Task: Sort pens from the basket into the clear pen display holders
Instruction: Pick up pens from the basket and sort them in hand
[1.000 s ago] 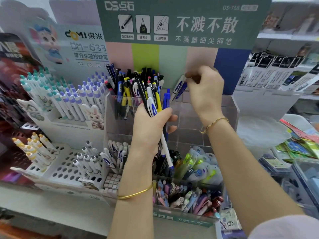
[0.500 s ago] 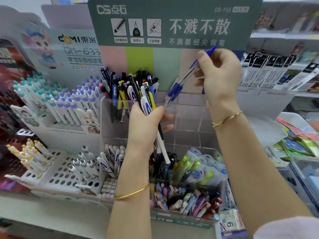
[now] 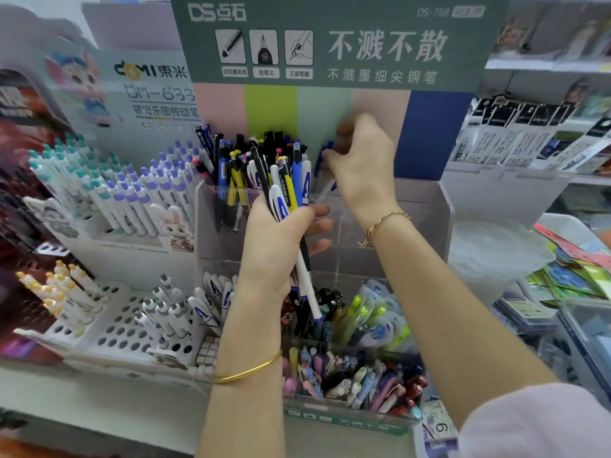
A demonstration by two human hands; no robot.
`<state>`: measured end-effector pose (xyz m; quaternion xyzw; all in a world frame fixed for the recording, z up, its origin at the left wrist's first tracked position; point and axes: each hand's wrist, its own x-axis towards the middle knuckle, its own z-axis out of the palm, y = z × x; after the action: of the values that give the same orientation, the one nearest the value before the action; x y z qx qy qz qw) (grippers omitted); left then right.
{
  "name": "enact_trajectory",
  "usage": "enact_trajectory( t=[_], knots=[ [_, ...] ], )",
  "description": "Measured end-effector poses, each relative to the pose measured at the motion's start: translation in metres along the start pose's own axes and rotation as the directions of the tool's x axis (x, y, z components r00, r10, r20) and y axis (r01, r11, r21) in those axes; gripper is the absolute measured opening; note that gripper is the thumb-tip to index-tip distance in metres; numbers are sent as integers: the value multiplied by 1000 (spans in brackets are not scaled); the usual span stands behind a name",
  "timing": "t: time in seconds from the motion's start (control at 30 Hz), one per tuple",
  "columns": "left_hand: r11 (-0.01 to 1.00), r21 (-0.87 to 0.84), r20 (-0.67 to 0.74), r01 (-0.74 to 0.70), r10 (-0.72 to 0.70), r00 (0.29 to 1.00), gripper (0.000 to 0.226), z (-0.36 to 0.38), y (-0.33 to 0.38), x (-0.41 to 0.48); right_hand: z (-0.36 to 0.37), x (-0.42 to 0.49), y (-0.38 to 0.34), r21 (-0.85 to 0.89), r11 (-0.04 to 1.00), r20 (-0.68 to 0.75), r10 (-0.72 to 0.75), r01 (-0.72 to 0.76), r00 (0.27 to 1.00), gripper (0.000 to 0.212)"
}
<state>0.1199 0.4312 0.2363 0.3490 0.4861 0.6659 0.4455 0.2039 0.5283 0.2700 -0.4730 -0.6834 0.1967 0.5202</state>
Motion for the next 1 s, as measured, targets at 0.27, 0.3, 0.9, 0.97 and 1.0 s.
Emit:
enact_trajectory(
  t=[0.27,0.3,0.9,0.97,1.0],
  knots=[
    [1000,-21,71,-16,17,997,24,6,-1,-5,-27,-27,-9,137,976,426,96,-169,900,27],
    [1000,-23,74,-14,15,997,24,6,-1,-6,-30,-29,-10,148,974,471,83,-172,878,23],
    [991,111,-84,-71,80,993,18,-2,-3,-4,-8,-3,-3,1,999,-104,-45,45,994,12],
    [994,94,-77,-53,61,995,15,-2,-2,-4,-1,-4,-1,-67,997,-47,-30,26,998,21],
    [996,82,-72,-43,49,996,14,-2,-2,-5,1,-5,-2,-92,995,-36,-38,35,999,24]
  ],
)
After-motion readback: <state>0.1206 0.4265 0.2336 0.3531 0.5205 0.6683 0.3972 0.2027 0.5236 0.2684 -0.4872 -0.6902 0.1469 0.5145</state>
